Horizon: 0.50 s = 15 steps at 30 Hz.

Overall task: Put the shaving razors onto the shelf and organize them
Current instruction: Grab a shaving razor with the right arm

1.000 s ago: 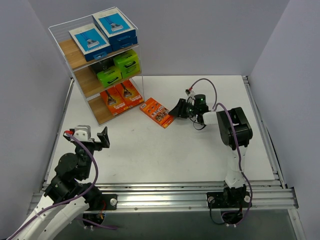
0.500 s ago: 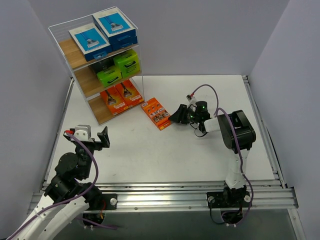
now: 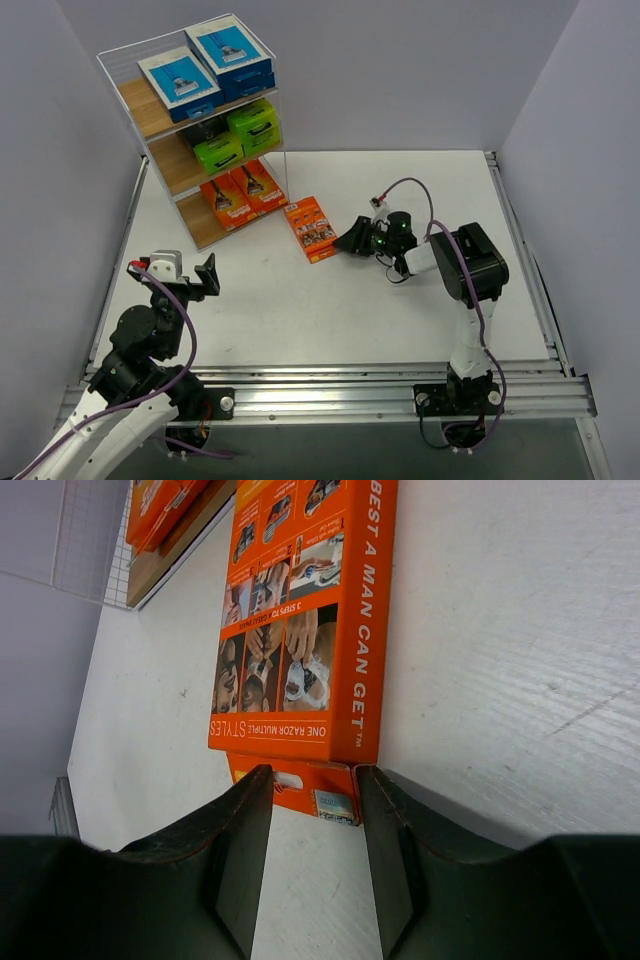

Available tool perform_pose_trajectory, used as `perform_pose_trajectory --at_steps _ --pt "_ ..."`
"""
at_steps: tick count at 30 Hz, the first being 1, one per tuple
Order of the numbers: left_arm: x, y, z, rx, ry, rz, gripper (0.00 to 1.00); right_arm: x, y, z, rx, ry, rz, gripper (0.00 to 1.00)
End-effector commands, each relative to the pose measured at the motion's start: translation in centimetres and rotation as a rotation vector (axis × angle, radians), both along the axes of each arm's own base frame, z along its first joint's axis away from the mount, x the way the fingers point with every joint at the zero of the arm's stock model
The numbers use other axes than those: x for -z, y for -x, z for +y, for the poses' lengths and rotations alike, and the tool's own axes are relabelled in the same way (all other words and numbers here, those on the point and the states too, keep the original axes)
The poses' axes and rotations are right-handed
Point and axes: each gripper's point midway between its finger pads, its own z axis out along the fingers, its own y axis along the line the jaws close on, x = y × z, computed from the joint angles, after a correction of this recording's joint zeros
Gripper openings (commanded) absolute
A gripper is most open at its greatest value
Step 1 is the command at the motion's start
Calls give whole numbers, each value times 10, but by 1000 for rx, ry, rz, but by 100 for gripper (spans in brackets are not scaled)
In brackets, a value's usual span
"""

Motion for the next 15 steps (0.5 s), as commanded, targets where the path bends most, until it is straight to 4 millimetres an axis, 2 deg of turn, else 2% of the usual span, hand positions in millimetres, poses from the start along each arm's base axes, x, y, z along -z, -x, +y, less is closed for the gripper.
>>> perform_pose_trajectory --at_steps 1,4,9,15 --pt "-19 3 3 -3 30 -37 94 19 20 4 -11 58 60 37" --pt "-19 3 3 -1 30 -35 94 26 27 10 -25 99 64 34" --pt "-19 3 2 2 30 -36 94 46 28 10 25 203 94 21" --pt "-20 3 2 5 32 -39 94 58 30 17 49 173 140 7"
